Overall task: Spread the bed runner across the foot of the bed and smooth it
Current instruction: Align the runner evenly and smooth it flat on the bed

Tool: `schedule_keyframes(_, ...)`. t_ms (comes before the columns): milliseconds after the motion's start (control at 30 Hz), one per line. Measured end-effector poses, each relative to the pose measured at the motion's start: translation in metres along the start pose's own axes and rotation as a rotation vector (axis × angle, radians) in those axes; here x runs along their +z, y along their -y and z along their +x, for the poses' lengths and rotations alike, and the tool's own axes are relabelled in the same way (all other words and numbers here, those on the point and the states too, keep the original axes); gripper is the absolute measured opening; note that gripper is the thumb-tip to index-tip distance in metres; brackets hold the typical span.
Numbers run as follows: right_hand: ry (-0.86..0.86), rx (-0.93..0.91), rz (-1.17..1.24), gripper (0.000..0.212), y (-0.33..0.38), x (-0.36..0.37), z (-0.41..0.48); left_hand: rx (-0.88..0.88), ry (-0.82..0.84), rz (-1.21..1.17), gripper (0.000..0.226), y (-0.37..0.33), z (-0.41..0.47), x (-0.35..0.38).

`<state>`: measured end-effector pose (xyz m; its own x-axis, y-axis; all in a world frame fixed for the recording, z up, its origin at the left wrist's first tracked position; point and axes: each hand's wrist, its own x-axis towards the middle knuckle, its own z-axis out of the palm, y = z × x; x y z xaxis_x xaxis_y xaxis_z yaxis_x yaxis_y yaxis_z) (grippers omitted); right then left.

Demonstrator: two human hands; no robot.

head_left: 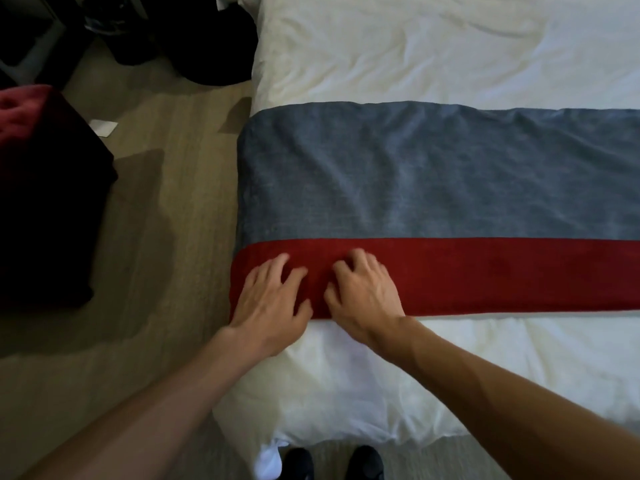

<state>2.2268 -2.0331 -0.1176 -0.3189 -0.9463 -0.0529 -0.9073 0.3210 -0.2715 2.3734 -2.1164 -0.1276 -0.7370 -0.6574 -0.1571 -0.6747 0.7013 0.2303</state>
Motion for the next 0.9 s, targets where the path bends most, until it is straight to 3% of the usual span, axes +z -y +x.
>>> schedule_keyframes(133, 0.177, 0.123, -0.067, 0.066, -0.017, 0.021, 0.014, -0.083, 0.162, -0.026, 0.062, -0.001, 0.019, 0.021)
schedule_keyframes(667, 0.240, 0.131, -0.192, 0.071, -0.019, 0.045, 0.016, -0.061, 0.292, 0.019, 0.065, 0.002, 0.029, 0.029)
schedule_keyframes(900, 0.214, 0.184, -0.191, 0.071, -0.017, 0.047, 0.016, 0.043, 0.235, 0.072, 0.070, 0.012, 0.033, 0.031)
